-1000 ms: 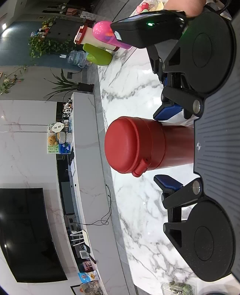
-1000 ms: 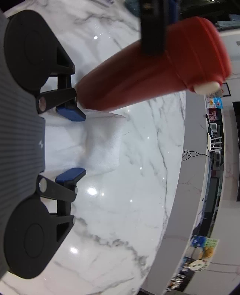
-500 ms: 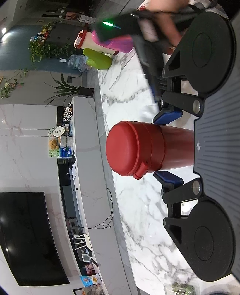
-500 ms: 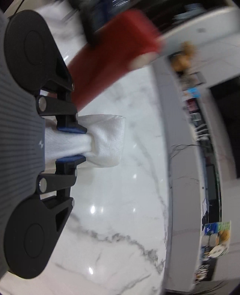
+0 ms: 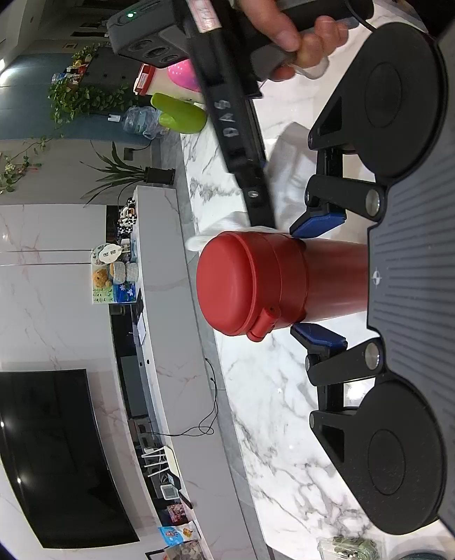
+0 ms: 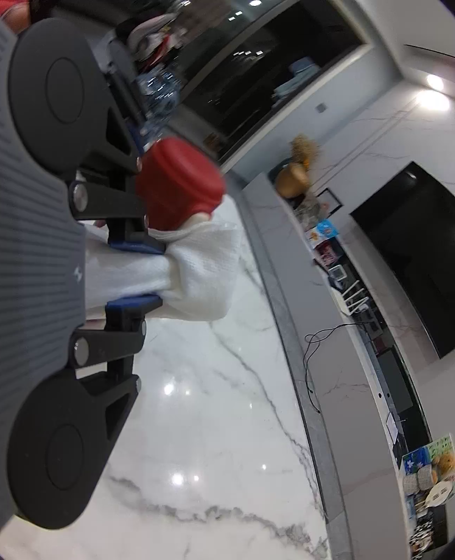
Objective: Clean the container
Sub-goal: 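Wipe the red bottle body with the cloth in the right tool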
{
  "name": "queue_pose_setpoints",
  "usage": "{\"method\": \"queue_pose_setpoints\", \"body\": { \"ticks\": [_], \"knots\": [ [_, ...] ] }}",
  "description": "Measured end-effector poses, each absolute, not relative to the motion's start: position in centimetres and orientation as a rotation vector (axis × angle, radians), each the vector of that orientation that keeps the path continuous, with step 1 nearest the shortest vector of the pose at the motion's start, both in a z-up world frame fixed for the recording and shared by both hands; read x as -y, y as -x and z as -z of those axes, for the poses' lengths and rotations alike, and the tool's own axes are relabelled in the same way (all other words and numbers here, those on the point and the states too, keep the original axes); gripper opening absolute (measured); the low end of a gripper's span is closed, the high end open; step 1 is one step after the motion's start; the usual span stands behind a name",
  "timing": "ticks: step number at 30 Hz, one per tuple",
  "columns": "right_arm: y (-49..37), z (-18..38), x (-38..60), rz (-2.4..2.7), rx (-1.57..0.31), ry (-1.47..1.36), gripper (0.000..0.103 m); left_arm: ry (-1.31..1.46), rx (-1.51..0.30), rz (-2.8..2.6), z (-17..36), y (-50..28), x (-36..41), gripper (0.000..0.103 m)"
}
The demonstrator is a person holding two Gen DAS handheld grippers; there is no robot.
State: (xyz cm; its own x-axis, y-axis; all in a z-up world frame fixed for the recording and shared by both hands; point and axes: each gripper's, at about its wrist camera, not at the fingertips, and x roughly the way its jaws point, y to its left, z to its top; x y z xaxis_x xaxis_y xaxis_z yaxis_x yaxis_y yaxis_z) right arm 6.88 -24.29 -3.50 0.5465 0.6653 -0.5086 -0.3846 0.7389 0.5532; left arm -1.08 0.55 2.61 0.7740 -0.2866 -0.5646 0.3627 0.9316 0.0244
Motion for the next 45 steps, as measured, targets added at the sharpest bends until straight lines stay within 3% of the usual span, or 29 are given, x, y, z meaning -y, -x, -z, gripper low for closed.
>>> {"method": "queue_pose_setpoints", "body": {
  "ticks": [15, 32, 45],
  "knots": [
    [-8.6, 7.2, 19.9, -0.578, -0.826, 0.014, 0.028, -0.128, -0.592, 0.359, -2.6, 1.0, -0.8, 0.051],
    [-8.2, 7.8, 19.0, -0.606, -0.885, 0.156, 0.028, -0.106, -0.587, 0.335, -2.6, 0.8, -0.7, 0.06],
    [-7.4, 2.7, 22.2, -0.711, -0.632, 0.184, 0.027, -0.134, -0.586, 0.374, -2.4, 0.5, -1.0, 0.061]
  ]
}}
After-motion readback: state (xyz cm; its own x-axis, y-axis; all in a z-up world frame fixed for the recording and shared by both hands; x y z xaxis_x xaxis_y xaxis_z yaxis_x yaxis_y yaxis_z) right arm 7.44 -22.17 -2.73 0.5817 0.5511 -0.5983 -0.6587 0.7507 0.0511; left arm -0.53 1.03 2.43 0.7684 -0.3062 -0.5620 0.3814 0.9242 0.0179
